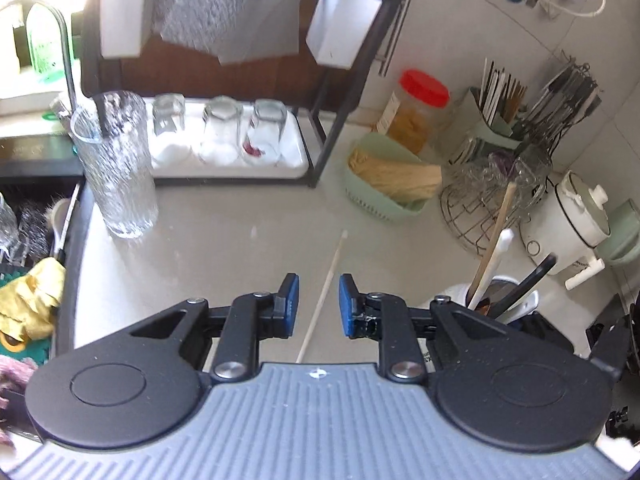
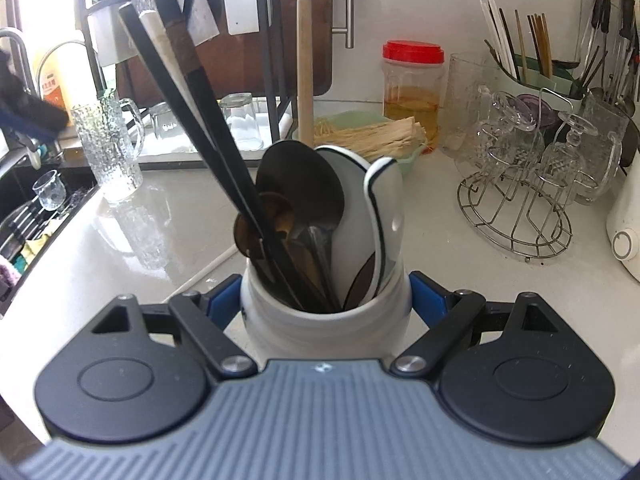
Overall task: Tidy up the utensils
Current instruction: 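Move the open left tool over the white chopstick on the counter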
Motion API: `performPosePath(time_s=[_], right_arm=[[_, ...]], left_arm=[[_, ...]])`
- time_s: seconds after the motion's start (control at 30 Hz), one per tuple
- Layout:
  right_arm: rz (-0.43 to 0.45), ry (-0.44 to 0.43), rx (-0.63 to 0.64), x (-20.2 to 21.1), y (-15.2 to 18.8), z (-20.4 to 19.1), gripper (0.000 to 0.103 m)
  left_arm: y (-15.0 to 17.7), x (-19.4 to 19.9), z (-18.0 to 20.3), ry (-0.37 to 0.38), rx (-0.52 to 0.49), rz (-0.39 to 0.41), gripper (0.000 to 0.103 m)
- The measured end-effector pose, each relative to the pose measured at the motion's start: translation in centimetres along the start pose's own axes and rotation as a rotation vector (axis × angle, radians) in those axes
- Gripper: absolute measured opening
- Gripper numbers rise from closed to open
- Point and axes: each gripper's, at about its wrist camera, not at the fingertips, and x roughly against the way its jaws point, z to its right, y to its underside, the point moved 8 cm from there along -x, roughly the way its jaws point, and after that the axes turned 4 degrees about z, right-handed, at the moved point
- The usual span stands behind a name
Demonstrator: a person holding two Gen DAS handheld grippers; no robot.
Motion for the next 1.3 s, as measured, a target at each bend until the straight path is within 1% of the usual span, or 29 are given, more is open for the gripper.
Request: performPosePath(time_s=[0.07,0.17,0.27,0.37,0.63,0.7,0.8,0.87,0.97,1.3], right_arm=[[-0.004,0.001,0.0,0.0,-0.1,0.0,0.09],[-0.011,0.002,-0.003,0.0,-0.1,0.0,0.09],[-0.014,0.007,-0.003,-0.1,0.0,-0.1,0.09],[-0.03,0.013,-0.003,-0.3,-0.1,-0.1,0.09],[-0.063,-0.017,0.023,-0.5,-0.2,0.1,0.09],[-0.069,-0.019,0.022,-0.6,-0.2,0.1,0.09],[-0.073,-0.018,0.022,-0.6,-0.2,0.0,0.09],[-0.077,-0.019,0.022,-0.7,-0.2,0.1,0.09],[-0.086,-0.018,0.022,-0.8,-0.2,0.1,0.09],[-0.103,-0.026,0.02,-1.3,-0.4,0.3,0.09]], left_arm=[[0.7,-1.2,0.2,-0.006,-0.006,-0.011,0.025],[1.5,-3.5,0.7,0.021,-0.002,-0.042,0.025],[2.1,-6.0,1.5,0.027,-0.045,-0.069,0.025],[2.4,-8.5,1.9,0.027,-0.076,-0.087,0.025],[2.3,-14.1,2.2,0.028,-0.114,-0.141,0.025],[2.2,-15.0,2.2,0.028,-0.123,-0.15,0.026],[1.9,-16.4,2.1,0.02,-0.138,-0.159,0.033],[1.9,-17.1,2.1,0.012,-0.151,-0.17,0.034],[1.5,-17.8,2.4,0.002,-0.192,-0.17,0.041],[0.4,-20.5,3.8,0.026,-0.258,-0.17,0.041]])
